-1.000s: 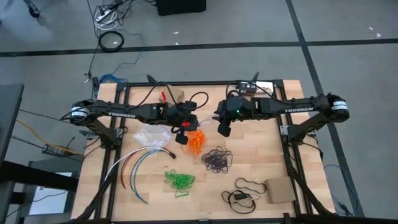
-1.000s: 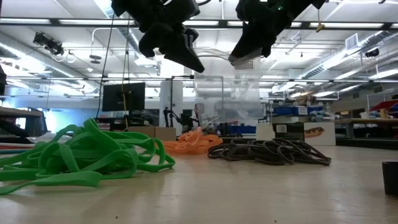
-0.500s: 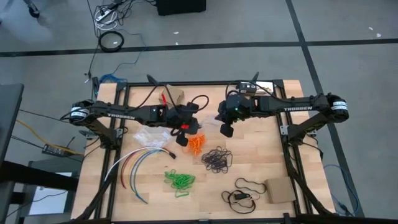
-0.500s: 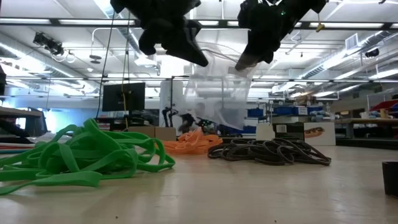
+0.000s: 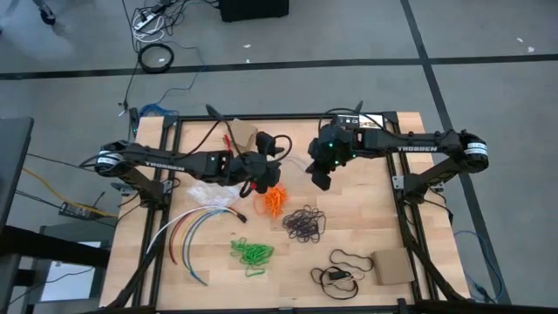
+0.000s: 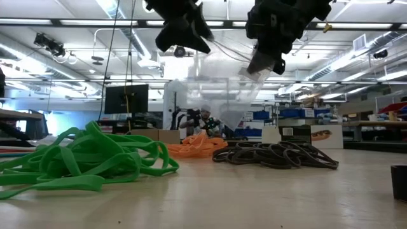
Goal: Sort rubber bands
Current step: Open the transparent zip bag
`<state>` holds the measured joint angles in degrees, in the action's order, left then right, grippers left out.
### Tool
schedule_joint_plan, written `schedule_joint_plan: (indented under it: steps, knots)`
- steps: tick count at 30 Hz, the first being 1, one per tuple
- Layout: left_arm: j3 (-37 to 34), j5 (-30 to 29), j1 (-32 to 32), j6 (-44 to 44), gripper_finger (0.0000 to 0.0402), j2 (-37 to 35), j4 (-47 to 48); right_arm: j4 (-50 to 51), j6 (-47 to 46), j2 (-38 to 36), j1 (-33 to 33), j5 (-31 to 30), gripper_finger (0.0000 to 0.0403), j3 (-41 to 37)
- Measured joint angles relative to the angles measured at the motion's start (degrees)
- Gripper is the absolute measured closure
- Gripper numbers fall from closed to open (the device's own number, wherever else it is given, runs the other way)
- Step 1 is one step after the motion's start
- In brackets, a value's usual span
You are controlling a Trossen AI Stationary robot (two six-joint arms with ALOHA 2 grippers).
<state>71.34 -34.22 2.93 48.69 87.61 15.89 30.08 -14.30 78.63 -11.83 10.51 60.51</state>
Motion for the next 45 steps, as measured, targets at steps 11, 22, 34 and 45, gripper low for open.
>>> schedule_joint_plan:
  steps: [11, 22, 34, 45]
  knots:
    - [5.5, 6.7, 3.3, 0.2, 0.0122, 0.0, 6.1, 3.2, 1.8, 0.0, -0.7, 0.3, 0.0403, 0.0]
    - [9.6, 21.8, -1.3, 0.4, 0.0134, 3.2, 7.7, 2.7, 1.3, 0.0, 1.3, -1.3, 0.0403, 0.2]
    - [19.0, 26.0, -3.2, -1.5, 0.0187, 12.2, 21.1, 2.1, 0.5, 0.0, 3.1, -4.8, 0.0403, 0.2]
    - [19.0, 27.0, -3.6, -2.6, 0.0244, 12.4, 30.2, -1.0, 2.7, 0.0, 3.2, -6.5, 0.0403, 0.2]
